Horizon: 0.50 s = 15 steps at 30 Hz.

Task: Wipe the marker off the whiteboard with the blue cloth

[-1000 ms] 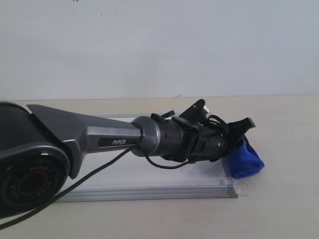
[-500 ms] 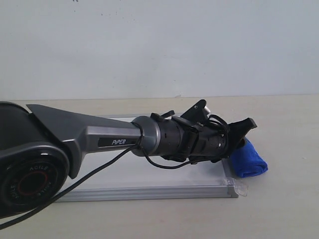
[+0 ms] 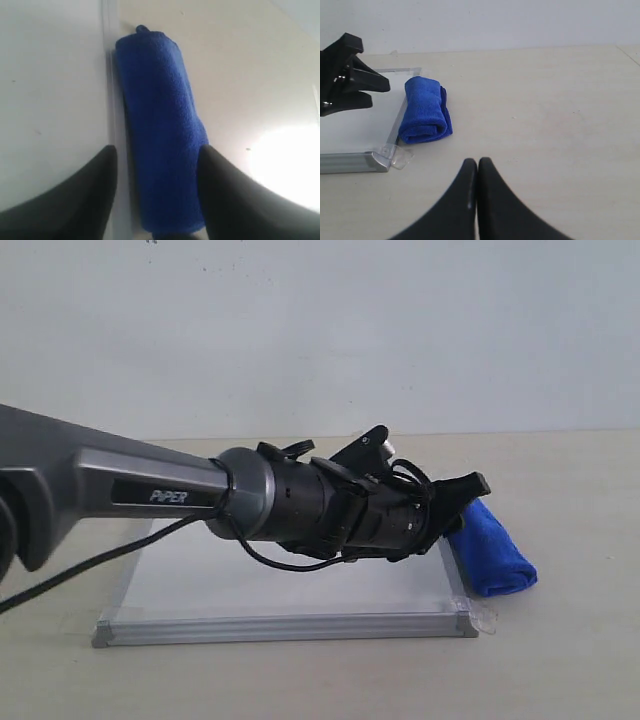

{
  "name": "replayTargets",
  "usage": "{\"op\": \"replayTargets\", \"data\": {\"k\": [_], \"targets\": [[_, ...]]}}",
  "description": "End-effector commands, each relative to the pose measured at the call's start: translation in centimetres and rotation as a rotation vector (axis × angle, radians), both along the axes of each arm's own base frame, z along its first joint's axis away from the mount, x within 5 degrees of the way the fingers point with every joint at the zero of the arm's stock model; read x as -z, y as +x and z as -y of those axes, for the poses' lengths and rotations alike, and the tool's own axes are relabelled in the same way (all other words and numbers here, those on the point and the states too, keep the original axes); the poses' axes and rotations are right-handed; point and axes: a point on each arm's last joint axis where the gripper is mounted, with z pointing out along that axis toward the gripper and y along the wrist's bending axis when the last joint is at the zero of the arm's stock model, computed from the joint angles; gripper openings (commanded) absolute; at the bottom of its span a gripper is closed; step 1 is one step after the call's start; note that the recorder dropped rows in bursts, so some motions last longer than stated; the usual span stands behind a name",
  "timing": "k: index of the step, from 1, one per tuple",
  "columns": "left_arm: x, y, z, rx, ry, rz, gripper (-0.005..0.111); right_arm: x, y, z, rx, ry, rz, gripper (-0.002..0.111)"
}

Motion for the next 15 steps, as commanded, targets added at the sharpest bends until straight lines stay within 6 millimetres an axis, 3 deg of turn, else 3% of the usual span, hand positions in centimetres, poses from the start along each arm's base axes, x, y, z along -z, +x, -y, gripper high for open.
{"op": "replayTargets", "data": {"k": [1,9,15], "targets": [[-2.1,-1.8,-1.4,0.07,0.095,0.068,0.048,0.0,0.0,0.1,0.008,-0.008,0.013,0.0],[-4.3,-6.5,-6.9,0.029,0.328,0.156,0.047,0.0,0.0,0.1,0.008,-0.008,0.013,0.0],[-4.9,-11.3,-8.9,0.137,0.437,0.207,0.02,0.0,0.0,0.1,0.008,-0.008,0.013,0.0]]}}
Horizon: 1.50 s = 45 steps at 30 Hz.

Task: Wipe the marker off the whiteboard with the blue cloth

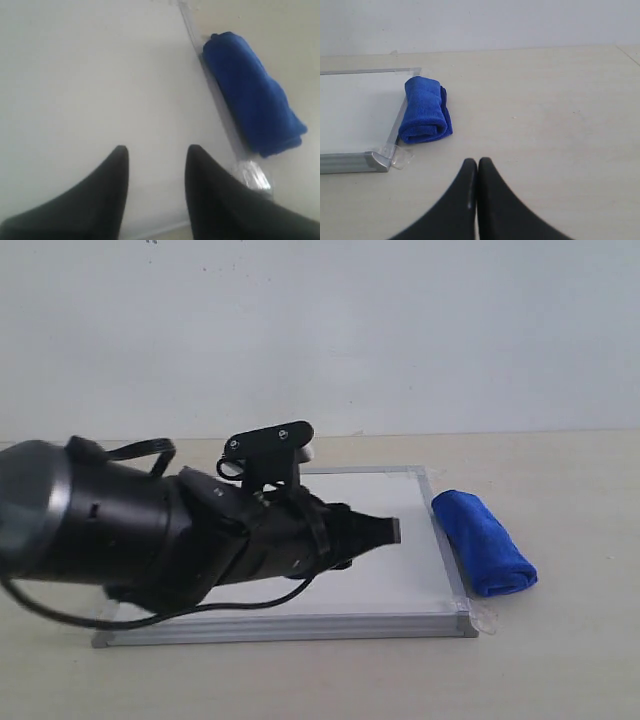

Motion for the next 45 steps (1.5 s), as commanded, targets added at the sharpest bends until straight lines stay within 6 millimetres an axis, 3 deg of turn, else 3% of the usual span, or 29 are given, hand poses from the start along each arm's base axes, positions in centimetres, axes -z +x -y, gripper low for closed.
{"op": "replayTargets", "data": {"k": [1,4,11,17,23,29,40,45], "targets": [[-0.7,-3.7,-0.9,0.107,0.07,0.028,0.015,0.0,0.0,0.1,0.008,-0.008,0.013,0.0],[-0.8,-5.9,-1.2,0.175,0.102,0.037,0.004,0.0,0.0,0.1,0.008,-0.008,0.013,0.0],[-0.6,-11.3,-3.4,0.275,0.151,0.037,0.004,0.0,0.0,0.1,0.008,-0.006,0.013,0.0],[0.1,-16.0,-6.4,0.339,0.149,0.005,0.004,0.0,0.0,0.1,0.008,-0.006,0.013,0.0],[0.4,-19.0,-9.6,0.337,0.081,-0.026,0.004,0.0,0.0,0.1,0.008,-0.006,0.013,0.0],[-0.2,-20.4,-11.0,0.348,0.014,0.002,0.004,0.0,0.0,0.1,0.008,-0.006,0.013,0.0],[-3.0,-20.7,-12.2,0.345,-0.058,0.18,0.004,0.0,0.0,0.1,0.008,-0.006,0.013,0.0],[-3.6,-21.4,-12.3,0.479,0.017,0.273,0.004,0.0,0.0,0.1,0.008,-0.006,0.013,0.0]]}}
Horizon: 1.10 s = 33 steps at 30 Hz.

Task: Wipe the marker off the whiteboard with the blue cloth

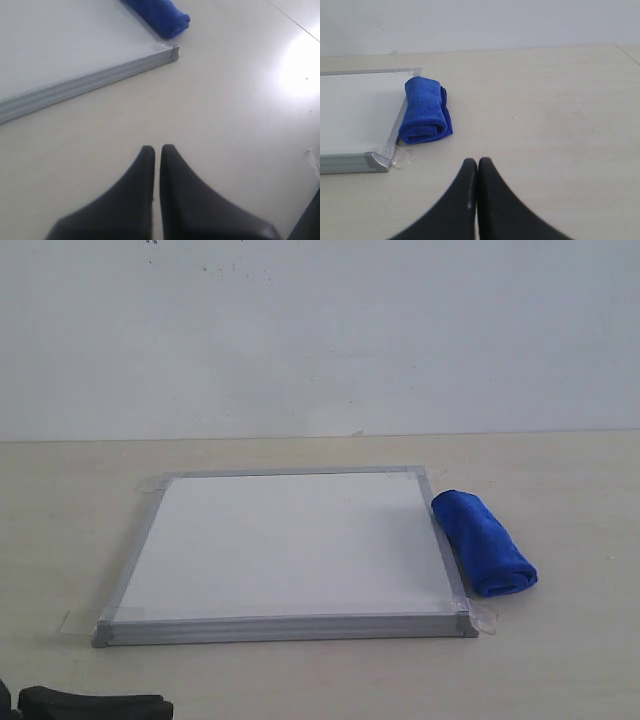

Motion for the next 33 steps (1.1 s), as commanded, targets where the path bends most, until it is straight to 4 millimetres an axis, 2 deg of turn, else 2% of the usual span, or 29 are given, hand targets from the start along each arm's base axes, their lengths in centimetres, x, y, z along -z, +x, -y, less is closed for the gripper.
{"op": "replayTargets", "data": {"k": [1,7,11,16,23,33], "targets": [[-0.3,-0.7,0.0,0.118,0.066,0.086,0.004,0.0,0.0,0.1,0.007,-0.008,0.013,0.0],[-0.6,-0.3,-0.5,0.061,0.062,0.115,0.004,0.0,0.0,0.1,0.007,-0.008,0.013,0.0],[-1.8,-0.2,-1.7,0.012,0.014,0.177,0.004,0.0,0.0,0.1,0.007,-0.008,0.013,0.0],[-2.8,-1.5,-3.8,0.036,0.009,0.332,0.004,0.0,0.0,0.1,0.007,-0.008,0.013,0.0],[-1.9,-2.9,-6.9,-0.146,-0.024,0.45,0.004,0.0,0.0,0.1,0.007,-0.008,0.013,0.0],[-2.1,-4.0,-8.2,-0.275,-0.048,0.539,0.004,0.0,0.0,0.1,0.007,-0.008,0.013,0.0]]}}
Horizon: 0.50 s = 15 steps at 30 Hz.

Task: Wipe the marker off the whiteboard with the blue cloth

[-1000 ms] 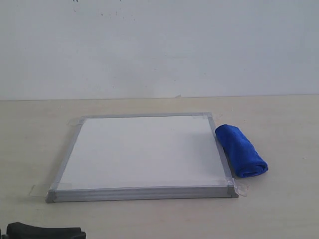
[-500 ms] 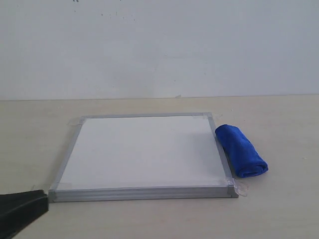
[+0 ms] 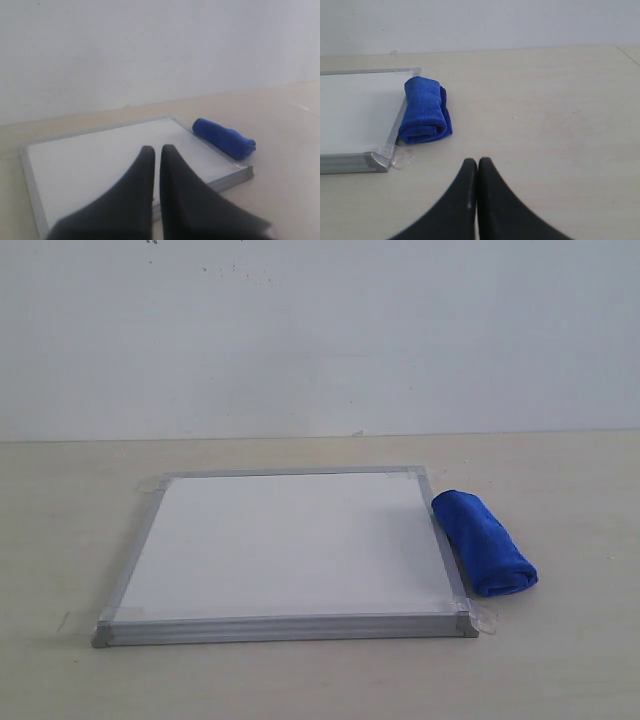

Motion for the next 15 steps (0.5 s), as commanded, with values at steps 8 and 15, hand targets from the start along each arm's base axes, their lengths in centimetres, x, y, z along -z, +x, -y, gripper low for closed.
{"op": "replayTargets", "data": {"k": [8,15], "targets": [[-0.3,-1.7,-0.9,-0.089,-0.03,0.144,0.004,0.0,0.0,0.1,0.007,-0.006,0.013,0.0],[-0.2,-1.6,-1.1,-0.121,-0.043,0.14,0.004,0.0,0.0,0.1,0.007,-0.006,0.013,0.0]]}}
